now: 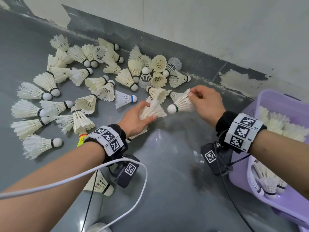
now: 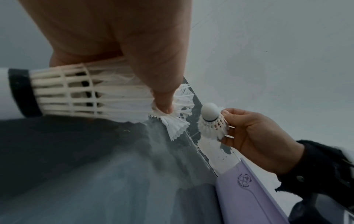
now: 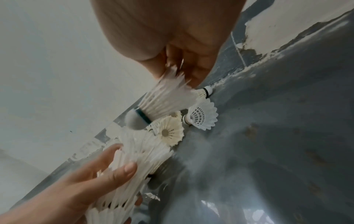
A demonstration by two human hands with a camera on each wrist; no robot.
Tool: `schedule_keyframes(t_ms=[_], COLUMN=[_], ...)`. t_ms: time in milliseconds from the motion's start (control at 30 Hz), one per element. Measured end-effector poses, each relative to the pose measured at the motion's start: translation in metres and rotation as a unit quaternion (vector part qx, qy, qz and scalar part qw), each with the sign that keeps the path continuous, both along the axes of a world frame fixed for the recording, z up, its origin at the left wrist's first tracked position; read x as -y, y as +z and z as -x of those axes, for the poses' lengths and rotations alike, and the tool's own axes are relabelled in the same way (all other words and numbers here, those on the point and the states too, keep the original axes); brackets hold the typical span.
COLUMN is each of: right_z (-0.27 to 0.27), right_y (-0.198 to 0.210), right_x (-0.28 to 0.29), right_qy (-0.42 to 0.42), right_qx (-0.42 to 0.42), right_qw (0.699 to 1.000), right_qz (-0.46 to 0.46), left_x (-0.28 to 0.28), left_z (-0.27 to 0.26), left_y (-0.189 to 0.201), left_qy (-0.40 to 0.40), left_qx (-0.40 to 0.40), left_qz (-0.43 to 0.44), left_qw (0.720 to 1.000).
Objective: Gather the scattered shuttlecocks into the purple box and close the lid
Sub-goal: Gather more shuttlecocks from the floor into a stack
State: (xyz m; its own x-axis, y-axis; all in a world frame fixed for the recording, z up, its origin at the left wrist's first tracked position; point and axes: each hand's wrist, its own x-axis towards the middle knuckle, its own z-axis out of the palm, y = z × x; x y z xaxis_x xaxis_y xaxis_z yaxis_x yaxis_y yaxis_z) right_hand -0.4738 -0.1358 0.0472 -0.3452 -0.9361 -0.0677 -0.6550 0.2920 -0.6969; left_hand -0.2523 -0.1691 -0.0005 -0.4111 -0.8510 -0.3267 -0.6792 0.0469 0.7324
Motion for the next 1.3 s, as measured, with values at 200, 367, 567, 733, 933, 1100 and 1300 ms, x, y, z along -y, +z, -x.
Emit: schedule_keyframes(t_ms=[200,367,567,733,933,1100,1300], right_z=[0.0,-0.025,-0.028,-0.031,-0.04,-0.044,-0.075], right_y=[0.003,-0.001,0.002,0.001,-0.005,-0.028,-0.053], right_x=[0.001,-0.004,-0.001,0.002,0.003,0.019,0.033], right_qy=[0.001,0.082,0.104,0.139,0.123,0.21,0.145], right_qx=[-0.011,0.077,0.15,0.105,-0.004,-0.101,-0.118], right_qw=[1.0,0.994,0.983,0.984,0.992,0.97,0.968], right_qz=[0.026,0.01,0.007,-0.019,0.022,-0.075,-0.166], left_x=[-0.004,-0.005,-0.003,0.002,0.012,0.021,0.016], left_z=[0.0,0.013,0.019,0.019,-0.006,-0.041,-0.061], left_y=[0.009,0.019,0.025,0.022,0.02,0.023,0.021], left_qy=[0.001,-0.004,-0.021,-0.049,0.03,0.158,0.178], left_qx=[-0.017,-0.089,-0.132,-0.12,-0.107,-0.146,-0.131], left_qz=[-0.013,-0.06,-0.101,-0.133,-0.089,-0.066,-0.042], left_qw=[1.0,0.994,0.986,0.983,0.99,0.974,0.974])
